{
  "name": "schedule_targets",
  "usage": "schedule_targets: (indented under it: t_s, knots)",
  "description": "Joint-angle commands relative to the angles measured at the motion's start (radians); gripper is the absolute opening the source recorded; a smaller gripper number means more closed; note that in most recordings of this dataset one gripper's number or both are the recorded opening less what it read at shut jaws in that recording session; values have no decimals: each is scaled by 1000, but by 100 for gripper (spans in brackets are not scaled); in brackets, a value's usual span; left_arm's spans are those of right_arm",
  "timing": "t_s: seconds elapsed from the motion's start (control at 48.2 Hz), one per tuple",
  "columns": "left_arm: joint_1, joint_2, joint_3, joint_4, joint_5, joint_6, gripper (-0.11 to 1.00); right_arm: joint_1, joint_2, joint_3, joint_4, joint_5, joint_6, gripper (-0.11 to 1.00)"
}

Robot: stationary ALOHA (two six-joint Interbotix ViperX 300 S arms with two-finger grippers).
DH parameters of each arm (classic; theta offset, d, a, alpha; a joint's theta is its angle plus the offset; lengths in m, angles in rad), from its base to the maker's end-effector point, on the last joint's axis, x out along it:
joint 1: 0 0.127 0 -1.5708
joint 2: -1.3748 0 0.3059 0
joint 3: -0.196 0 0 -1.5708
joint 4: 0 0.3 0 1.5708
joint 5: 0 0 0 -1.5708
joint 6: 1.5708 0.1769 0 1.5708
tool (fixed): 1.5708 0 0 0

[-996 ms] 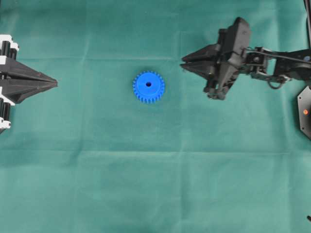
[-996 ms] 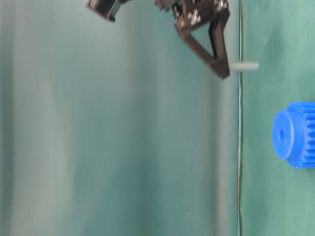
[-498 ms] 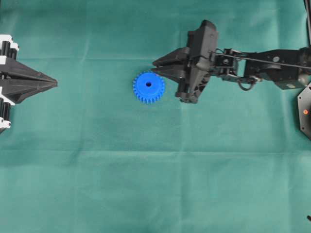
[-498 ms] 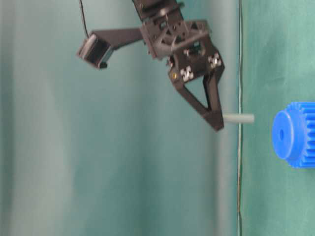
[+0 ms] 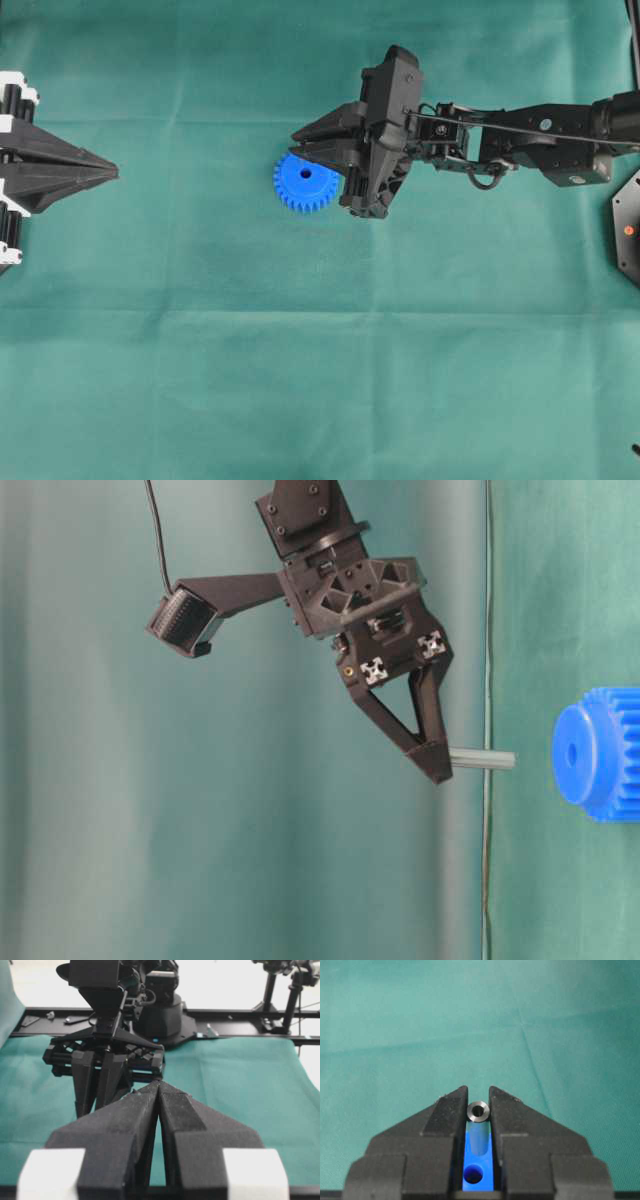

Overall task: Insert the shaft placed at a random location into the center hole of the medium gear at another random location.
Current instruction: 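Align the held shaft above the gear's center hole with the right gripper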

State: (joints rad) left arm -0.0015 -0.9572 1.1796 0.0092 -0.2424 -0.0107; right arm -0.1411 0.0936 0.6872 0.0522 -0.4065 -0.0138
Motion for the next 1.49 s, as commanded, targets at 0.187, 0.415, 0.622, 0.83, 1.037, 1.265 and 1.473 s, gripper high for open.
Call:
schedule_targets:
  t_s: [0.187,0.415,0.622,0.83,1.037,1.265,1.473]
  knots:
    - [2,8,-18,3,-6,0,0,3,-11,-23,0,2,-2,13]
    - [2,8,-18,3,-8,0,0,5,5,-25,2,2,2,13]
    - [2,8,-18,3,-9,0,0,6,35,-34,5,0,3,13]
    - [0,8,-18,3,-11,0,0,8,61,-34,6,2,8,13]
    - [0,8,-20,3,-11,0,0,11,77,-34,14,0,9,13]
    - [0,8,-20,3,-12,0,0,11,75,-32,14,2,8,13]
    - [2,8,-20,3,-12,0,0,9,44,-32,12,23,3,13]
